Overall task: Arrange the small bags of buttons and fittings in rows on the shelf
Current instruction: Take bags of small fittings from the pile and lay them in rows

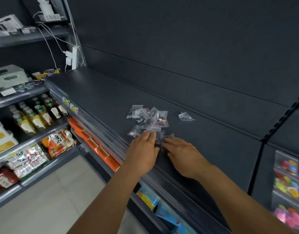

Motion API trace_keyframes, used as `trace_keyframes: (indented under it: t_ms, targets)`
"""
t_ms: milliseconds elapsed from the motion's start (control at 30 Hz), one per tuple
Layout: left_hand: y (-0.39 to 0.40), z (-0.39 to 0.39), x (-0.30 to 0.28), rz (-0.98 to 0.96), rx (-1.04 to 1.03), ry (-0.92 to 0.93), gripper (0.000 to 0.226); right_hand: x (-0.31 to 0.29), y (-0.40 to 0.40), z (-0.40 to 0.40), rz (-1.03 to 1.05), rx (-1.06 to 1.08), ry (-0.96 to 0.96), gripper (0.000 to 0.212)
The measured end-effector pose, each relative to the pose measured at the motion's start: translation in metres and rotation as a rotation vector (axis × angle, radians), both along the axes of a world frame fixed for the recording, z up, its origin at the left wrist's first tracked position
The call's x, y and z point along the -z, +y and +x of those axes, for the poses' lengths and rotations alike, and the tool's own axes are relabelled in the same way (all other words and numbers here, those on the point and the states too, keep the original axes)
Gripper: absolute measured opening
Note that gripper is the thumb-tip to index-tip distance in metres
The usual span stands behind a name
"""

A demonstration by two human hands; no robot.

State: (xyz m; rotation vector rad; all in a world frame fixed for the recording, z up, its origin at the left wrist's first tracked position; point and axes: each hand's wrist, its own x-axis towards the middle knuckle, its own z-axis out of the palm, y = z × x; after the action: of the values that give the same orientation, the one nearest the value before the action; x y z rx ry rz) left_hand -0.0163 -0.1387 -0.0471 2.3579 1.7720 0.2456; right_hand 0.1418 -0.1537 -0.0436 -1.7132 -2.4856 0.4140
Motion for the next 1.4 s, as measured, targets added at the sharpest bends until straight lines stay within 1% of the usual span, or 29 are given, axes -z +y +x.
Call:
trace_keyframes:
  t_ms: [100,200,267,300,400,467,567,633,700,767,833,933,1000,1033,1100,1167,1267,1333,1400]
  targets:
    - [0.005,0.000,0.003,-0.002,0.064,-0.007,0.056,0.009,0.003,0.010,-0.008,0.133,-0.045,0.045]
    - [-0.006,0.010,0.000,0.009,0.245,-0.058,0.051,0.011,0.001,0.022,0.003,0.298,-0.072,0.044]
    - [-0.013,0.016,-0.001,-0.010,0.351,-0.118,0.048,0.012,-0.002,0.027,0.005,0.360,-0.049,0.037]
    - [-0.013,0.017,-0.001,-0.015,0.373,-0.154,0.046,0.011,-0.003,0.028,0.023,0.384,-0.033,0.033]
    - [-0.005,0.012,0.000,-0.009,0.315,-0.254,0.042,0.008,-0.008,0.034,0.096,0.494,0.066,0.037]
    - [0.004,0.011,0.000,0.002,0.235,-0.258,0.044,0.005,-0.007,0.039,0.109,0.568,0.113,0.041]
    - [0.016,0.017,0.000,0.002,0.158,-0.149,0.051,0.009,-0.002,0.040,0.099,0.569,0.129,0.042]
    - [0.020,0.022,-0.001,-0.024,0.130,-0.052,0.054,0.013,-0.002,0.039,0.069,0.559,0.129,0.037]
    - [0.024,0.025,-0.001,-0.057,0.123,-0.023,0.056,0.013,-0.002,0.036,0.077,0.593,0.158,0.030]
    - [0.027,0.026,0.002,-0.094,0.127,-0.073,0.058,0.009,-0.001,0.035,0.108,0.669,0.188,0.033]
    - [0.030,0.026,0.003,-0.131,0.125,-0.124,0.063,0.005,0.004,0.035,0.106,0.683,0.169,0.046]
    - [0.034,0.026,0.003,-0.146,0.108,-0.176,0.065,0.002,0.017,0.032,-0.024,0.505,0.140,0.064]
    - [0.036,0.027,0.004,-0.153,0.097,-0.232,0.058,0.003,0.025,0.030,-0.104,0.407,0.139,0.065]
    - [0.037,0.027,0.004,-0.160,0.096,-0.271,0.053,0.003,0.028,0.030,-0.116,0.406,0.135,0.062]
    - [0.038,0.027,0.006,-0.174,0.100,-0.361,0.042,-0.001,0.030,0.032,-0.133,0.478,0.105,0.055]
    - [0.037,0.026,0.006,-0.209,0.115,-0.454,0.037,-0.005,0.029,0.035,-0.121,0.555,0.071,0.043]
    - [0.036,0.026,0.002,-0.314,0.109,-0.625,0.042,-0.009,0.023,0.040,-0.084,0.677,0.140,0.016]
    - [0.036,0.026,-0.002,-0.376,0.094,-0.726,0.041,-0.012,0.017,0.043,-0.075,0.741,0.190,0.016]
    - [0.037,0.026,-0.004,-0.407,0.082,-0.809,0.028,-0.017,0.009,0.045,-0.059,0.802,0.283,0.011]
